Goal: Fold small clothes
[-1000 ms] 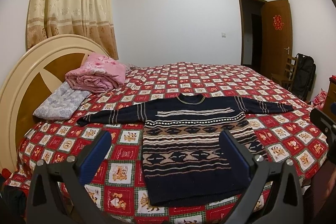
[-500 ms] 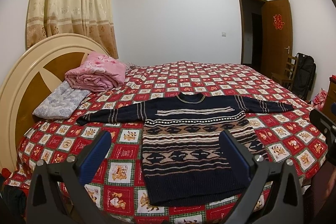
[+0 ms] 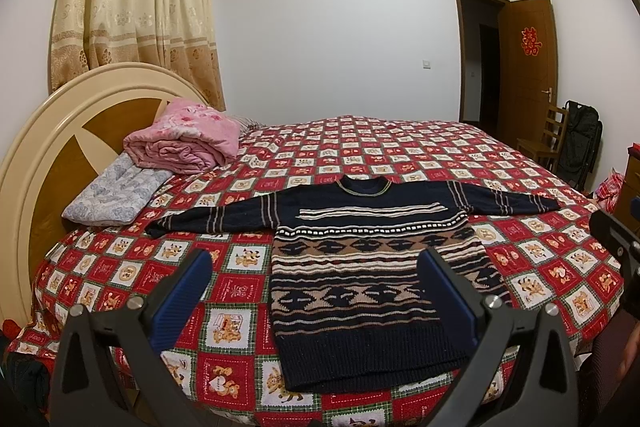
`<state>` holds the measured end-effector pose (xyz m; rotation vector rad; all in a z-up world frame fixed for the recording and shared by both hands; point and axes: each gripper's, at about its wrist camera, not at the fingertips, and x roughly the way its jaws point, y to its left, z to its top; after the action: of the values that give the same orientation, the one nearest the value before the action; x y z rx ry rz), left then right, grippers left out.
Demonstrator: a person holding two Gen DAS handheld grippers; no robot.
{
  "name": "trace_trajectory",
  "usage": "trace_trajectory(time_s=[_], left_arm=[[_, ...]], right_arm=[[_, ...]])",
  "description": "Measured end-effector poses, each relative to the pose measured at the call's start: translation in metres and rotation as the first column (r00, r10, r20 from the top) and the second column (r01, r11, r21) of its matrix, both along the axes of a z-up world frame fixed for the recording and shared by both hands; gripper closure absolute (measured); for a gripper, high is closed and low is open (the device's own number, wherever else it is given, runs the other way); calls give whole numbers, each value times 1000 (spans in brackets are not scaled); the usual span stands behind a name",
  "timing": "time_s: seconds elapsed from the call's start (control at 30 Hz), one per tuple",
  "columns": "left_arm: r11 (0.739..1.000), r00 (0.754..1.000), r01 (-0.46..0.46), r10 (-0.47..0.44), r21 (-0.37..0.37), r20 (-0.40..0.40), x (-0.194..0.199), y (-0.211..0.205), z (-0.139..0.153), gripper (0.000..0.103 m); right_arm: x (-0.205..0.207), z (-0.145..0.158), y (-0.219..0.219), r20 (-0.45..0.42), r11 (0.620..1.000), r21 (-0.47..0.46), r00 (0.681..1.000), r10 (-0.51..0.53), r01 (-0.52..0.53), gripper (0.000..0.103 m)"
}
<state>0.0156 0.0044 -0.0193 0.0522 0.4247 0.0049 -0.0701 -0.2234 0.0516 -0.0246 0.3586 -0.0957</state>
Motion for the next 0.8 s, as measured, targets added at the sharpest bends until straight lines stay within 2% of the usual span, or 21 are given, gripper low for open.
trace_trajectory(time_s=[0.8], left_arm=[[1000,1000,1,-1,-1,-3,1,2,-3,0]], right_arm=[[0,-9,3,-12,1000,-7,1000,10,-11,1]])
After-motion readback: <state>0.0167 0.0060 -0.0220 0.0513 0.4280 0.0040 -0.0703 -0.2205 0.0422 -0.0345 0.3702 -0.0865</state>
